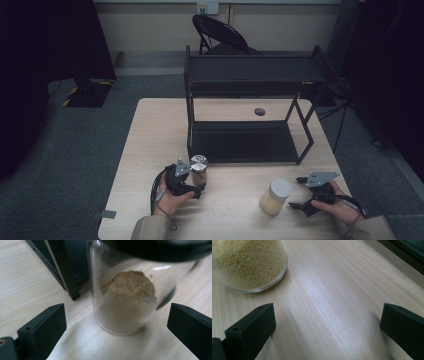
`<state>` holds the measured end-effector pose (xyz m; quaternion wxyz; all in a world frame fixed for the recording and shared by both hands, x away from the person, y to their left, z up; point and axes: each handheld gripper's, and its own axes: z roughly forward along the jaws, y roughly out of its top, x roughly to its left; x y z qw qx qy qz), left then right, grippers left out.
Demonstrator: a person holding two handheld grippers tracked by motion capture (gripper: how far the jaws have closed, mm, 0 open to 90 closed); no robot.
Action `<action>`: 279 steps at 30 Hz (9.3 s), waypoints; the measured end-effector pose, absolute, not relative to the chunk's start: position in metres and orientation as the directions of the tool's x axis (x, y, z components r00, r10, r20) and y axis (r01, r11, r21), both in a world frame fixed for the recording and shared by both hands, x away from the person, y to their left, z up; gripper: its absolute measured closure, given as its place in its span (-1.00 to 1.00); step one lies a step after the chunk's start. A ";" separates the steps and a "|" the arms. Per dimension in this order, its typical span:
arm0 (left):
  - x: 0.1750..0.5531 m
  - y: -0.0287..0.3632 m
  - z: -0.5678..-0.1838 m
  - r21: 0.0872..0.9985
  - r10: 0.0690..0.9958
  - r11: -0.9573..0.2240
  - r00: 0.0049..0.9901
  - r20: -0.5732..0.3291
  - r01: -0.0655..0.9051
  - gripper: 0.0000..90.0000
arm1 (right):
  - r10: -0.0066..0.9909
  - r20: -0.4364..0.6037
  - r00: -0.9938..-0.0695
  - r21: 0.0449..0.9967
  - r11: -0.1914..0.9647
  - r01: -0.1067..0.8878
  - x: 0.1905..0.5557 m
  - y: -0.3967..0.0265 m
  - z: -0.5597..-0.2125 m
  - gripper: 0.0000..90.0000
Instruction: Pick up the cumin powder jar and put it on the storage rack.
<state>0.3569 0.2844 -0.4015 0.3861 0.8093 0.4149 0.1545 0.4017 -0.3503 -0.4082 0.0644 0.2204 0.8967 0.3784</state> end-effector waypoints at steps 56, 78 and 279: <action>0.365 0.273 -0.399 0.772 0.762 -0.399 0.647 -0.021 0.495 -0.31 | 0.446 0.051 -0.893 0.707 0.616 0.348 0.402 -0.350 -0.408 -1.00; 0.365 0.268 -0.387 0.762 0.735 -0.422 0.677 -0.028 0.490 -0.31 | 0.447 0.051 -0.893 0.707 0.615 0.348 0.402 -0.350 -0.408 -1.00; 0.507 0.151 -0.078 0.761 0.868 -0.348 0.496 0.041 0.547 -0.95 | 0.454 0.052 -0.889 0.705 0.614 0.355 0.400 -0.349 -0.408 -1.00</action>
